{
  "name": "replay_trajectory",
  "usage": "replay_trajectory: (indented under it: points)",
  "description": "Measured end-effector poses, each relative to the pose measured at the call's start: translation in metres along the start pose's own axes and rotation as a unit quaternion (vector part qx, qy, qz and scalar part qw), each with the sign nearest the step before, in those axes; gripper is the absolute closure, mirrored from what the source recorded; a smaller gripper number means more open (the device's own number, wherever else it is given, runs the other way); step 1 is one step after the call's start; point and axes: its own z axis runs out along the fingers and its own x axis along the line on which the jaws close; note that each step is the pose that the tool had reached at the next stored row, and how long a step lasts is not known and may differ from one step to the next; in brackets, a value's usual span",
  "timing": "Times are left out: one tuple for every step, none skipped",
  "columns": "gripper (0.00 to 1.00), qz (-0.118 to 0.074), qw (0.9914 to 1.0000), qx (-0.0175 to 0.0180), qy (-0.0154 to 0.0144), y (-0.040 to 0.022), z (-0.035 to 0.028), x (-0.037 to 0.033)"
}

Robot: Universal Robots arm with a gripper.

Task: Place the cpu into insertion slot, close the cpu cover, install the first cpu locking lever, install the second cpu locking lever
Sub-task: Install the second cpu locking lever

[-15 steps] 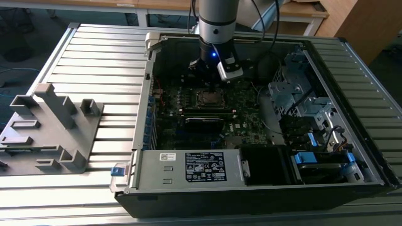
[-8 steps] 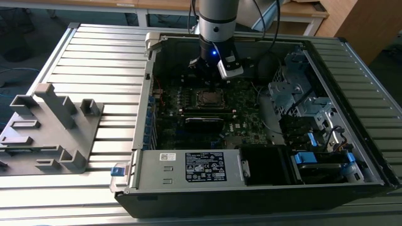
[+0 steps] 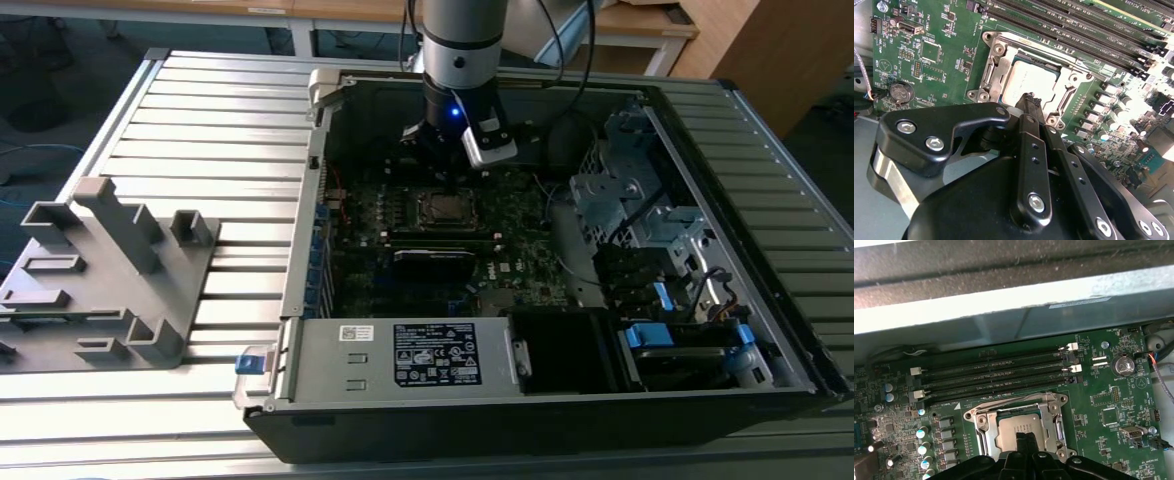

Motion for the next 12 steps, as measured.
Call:
replay_trajectory:
  points:
    - [0.9, 0.0, 1.0, 0.0, 0.0, 0.0, 0.0, 0.0]
    - [0.9, 0.0, 1.0, 0.0, 0.0, 0.0, -0.0001, 0.0]
    - [0.9, 0.0, 1.0, 0.0, 0.0, 0.0, -0.0001, 0.0]
    - [0.9, 0.0, 1.0, 0.0, 0.0, 0.0001, -0.0026, -0.0002]
    - [0.9, 0.0, 1.0, 0.0, 0.0, 0.0001, -0.0027, -0.0002]
    - [0.9, 0.0, 1.0, 0.0, 0.0, 0.0001, -0.0027, -0.0002]
    - [0.9, 0.0, 1.0, 0.0, 0.0, 0.0001, -0.0035, -0.0002]
    - [0.9, 0.0, 1.0, 0.0, 0.0, 0.0001, -0.0035, -0.0002]
    - [0.9, 0.0, 1.0, 0.0, 0.0, 0.0001, -0.0039, -0.0002]
    - [0.9, 0.0, 1.0, 0.0, 0.0, 0.0001, -0.0043, -0.0003]
    - [0.9, 0.0, 1.0, 0.0, 0.0, 0.0001, -0.0044, -0.0003]
    - [0.9, 0.0, 1.0, 0.0, 0.0, 0.0001, -0.0044, -0.0003]
